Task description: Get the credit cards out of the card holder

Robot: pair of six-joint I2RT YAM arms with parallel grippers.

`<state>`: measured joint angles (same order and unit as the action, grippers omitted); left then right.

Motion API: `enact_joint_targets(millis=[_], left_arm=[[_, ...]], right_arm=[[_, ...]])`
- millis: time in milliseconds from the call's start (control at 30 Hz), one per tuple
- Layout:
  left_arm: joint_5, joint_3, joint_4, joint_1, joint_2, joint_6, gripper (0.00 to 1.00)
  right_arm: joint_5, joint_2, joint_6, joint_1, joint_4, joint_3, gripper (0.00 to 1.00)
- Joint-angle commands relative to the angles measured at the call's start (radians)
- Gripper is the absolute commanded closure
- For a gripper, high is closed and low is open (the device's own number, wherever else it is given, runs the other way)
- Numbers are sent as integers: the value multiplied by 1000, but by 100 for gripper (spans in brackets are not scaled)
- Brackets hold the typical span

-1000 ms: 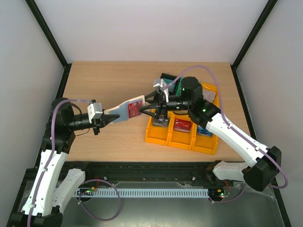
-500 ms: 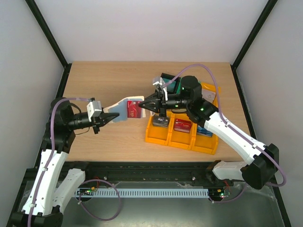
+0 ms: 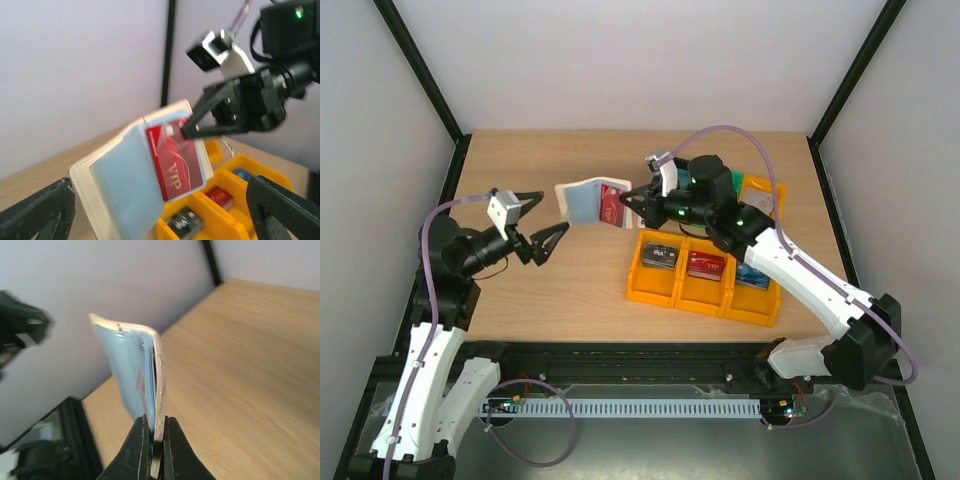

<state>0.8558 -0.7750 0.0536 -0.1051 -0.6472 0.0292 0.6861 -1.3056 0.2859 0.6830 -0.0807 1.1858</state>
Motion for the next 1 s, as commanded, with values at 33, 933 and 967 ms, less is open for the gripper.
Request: enact_joint_targets(millis=[33, 933, 967], left_arm=[[-170, 15, -177, 23, 13, 168, 6], [-160, 114, -252, -166, -125, 346, 49], [-157, 112, -245, -163, -121, 344, 49]], right_arm=[[-432, -97, 68, 3, -296, 145, 99], [-37, -218, 45, 123, -206, 351, 98], [-20, -211, 37, 124, -199, 347, 98]])
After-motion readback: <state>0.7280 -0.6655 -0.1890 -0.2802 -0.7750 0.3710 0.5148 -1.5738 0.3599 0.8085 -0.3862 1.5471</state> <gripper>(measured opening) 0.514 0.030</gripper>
